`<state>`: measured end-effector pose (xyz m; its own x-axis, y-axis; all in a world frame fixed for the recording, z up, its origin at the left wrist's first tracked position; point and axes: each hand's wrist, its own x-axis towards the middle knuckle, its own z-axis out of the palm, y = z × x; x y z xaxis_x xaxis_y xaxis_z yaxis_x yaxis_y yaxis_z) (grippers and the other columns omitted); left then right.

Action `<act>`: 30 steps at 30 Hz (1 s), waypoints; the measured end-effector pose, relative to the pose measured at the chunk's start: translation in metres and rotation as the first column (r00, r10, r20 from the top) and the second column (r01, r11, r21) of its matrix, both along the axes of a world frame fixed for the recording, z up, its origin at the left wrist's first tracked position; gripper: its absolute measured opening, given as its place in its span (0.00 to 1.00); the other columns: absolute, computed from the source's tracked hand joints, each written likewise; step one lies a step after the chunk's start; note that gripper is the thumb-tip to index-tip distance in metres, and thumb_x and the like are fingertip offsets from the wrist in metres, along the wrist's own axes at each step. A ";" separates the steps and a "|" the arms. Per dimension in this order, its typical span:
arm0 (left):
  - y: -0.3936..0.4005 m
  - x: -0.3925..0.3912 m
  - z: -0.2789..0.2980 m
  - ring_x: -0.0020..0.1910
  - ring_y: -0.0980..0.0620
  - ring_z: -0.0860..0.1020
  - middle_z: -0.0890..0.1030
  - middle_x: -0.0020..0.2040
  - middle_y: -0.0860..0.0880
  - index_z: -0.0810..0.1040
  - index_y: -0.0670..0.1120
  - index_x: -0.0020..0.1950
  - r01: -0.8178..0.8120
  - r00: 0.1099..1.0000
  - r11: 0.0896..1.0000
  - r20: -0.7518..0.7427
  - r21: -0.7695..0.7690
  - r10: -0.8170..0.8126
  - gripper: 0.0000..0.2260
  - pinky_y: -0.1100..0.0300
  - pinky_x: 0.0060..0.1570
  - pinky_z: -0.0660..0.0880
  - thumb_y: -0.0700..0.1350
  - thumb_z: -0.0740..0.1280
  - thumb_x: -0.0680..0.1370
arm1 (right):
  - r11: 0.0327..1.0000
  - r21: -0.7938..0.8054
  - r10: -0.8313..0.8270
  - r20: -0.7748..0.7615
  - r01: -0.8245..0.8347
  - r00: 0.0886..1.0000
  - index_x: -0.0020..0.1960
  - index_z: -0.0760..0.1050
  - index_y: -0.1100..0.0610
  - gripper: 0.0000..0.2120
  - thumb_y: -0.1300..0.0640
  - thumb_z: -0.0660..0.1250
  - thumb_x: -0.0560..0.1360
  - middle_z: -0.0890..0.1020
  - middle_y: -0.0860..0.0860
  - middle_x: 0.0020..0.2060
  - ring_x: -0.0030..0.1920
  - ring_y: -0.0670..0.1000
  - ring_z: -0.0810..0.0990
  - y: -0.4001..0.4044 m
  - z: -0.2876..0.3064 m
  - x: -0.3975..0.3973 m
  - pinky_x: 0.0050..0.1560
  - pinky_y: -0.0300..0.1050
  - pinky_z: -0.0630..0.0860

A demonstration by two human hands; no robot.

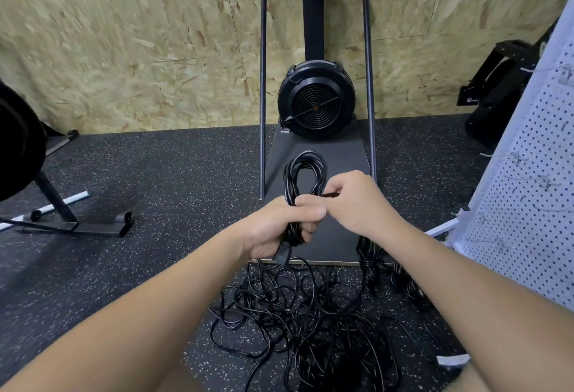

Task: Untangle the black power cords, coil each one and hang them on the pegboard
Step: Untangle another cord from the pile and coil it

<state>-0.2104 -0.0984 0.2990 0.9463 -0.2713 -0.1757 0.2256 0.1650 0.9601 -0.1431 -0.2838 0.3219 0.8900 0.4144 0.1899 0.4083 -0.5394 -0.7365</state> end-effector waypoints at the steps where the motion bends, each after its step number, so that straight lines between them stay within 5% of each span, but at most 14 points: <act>1: 0.002 0.000 -0.001 0.36 0.54 0.70 0.73 0.40 0.49 0.79 0.45 0.49 0.021 1.000 1.000 0.015 0.015 -0.021 0.07 0.60 0.39 0.69 0.40 0.77 0.78 | 0.999 0.030 0.024 -0.029 -0.023 0.999 0.35 0.81 0.57 0.34 0.24 0.78 0.64 0.79 0.53 0.29 0.30 0.48 0.72 -0.001 0.001 0.000 0.34 0.49 0.70; 4: 0.005 0.001 -0.002 0.36 0.54 0.68 0.73 0.40 0.48 0.77 0.42 0.52 0.022 1.000 0.999 0.014 -0.024 -0.022 0.08 0.61 0.37 0.70 0.32 0.71 0.79 | 0.981 0.167 0.126 -0.148 -0.101 0.981 0.43 0.86 0.53 0.23 0.33 0.82 0.69 0.86 0.51 0.33 0.32 0.47 0.78 -0.007 0.005 0.001 0.39 0.54 0.79; 6: 0.006 0.004 -0.002 0.35 0.54 0.66 0.70 0.39 0.49 0.76 0.42 0.53 -0.026 1.000 0.997 0.004 -0.067 0.026 0.07 0.63 0.36 0.69 0.32 0.70 0.80 | 0.961 0.257 0.171 -0.251 -0.105 0.953 0.50 0.86 0.51 0.18 0.40 0.84 0.70 0.89 0.51 0.41 0.39 0.50 0.85 -0.014 0.002 0.008 0.53 0.63 0.84; 8: 0.009 0.007 -0.002 0.35 0.55 0.65 0.68 0.39 0.49 0.76 0.41 0.55 -0.088 0.996 0.990 0.003 -0.111 0.088 0.07 0.63 0.35 0.69 0.33 0.71 0.80 | 0.973 0.220 0.134 -0.280 -0.073 0.951 0.53 0.87 0.49 0.15 0.44 0.85 0.71 0.90 0.48 0.46 0.48 0.50 0.89 -0.021 -0.003 0.015 0.61 0.61 0.83; 11: 0.014 0.010 -0.002 0.35 0.55 0.65 0.68 0.40 0.50 0.77 0.45 0.51 -0.160 0.986 0.980 0.032 -0.118 0.165 0.06 0.64 0.34 0.69 0.36 0.71 0.83 | 0.988 0.153 0.052 -0.226 -0.018 0.973 0.49 0.88 0.47 0.07 0.48 0.83 0.74 0.89 0.45 0.44 0.50 0.58 0.88 -0.026 -0.008 0.021 0.56 0.57 0.83; 19: 0.015 0.010 -0.010 0.35 0.53 0.67 0.68 0.37 0.50 0.72 0.45 0.47 -0.228 0.969 0.949 0.139 0.216 0.202 0.14 0.58 0.36 0.68 0.41 0.78 0.80 | 0.973 0.222 0.067 -0.022 -0.060 0.998 0.49 0.86 0.51 0.05 0.53 0.74 0.83 0.83 0.48 0.31 0.31 0.47 0.80 -0.024 0.019 0.011 0.38 0.45 0.81; 23: 0.004 0.003 -0.014 0.38 0.52 0.68 0.70 0.40 0.51 0.73 0.47 0.50 -0.150 0.983 0.930 0.154 0.336 0.103 0.17 0.51 0.40 0.67 0.48 0.82 0.77 | 0.937 0.328 0.157 -0.100 -0.117 0.982 0.53 0.85 0.54 0.07 0.53 0.70 0.85 0.84 0.55 0.33 0.32 0.54 0.84 -0.014 0.027 -0.003 0.45 0.50 0.83; 26: -0.010 -0.001 -0.010 0.43 0.54 0.74 0.78 0.45 0.52 0.77 0.49 0.52 -0.086 0.989 0.941 0.144 0.327 0.040 0.11 0.53 0.45 0.72 0.47 0.78 0.81 | 0.912 0.403 0.130 -0.122 -0.070 0.984 0.53 0.84 0.57 0.07 0.55 0.69 0.85 0.84 0.57 0.34 0.32 0.56 0.85 -0.012 0.025 -0.002 0.46 0.53 0.84; 30: -0.022 -0.006 -0.003 0.44 0.46 0.76 0.85 0.51 0.45 0.81 0.45 0.53 -0.069 0.988 0.938 0.155 0.339 0.017 0.07 0.50 0.45 0.73 0.48 0.71 0.86 | 0.930 0.369 -0.024 0.059 0.000 0.998 0.49 0.86 0.55 0.06 0.57 0.72 0.84 0.85 0.54 0.32 0.31 0.53 0.86 -0.012 0.026 -0.001 0.39 0.43 0.82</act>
<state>-0.2161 -0.1199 0.2961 0.9780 -0.1779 -0.1086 0.0776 -0.1731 0.9818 -0.1444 -0.2961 0.3477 0.8764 0.2943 0.3812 0.4539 -0.2402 -0.8581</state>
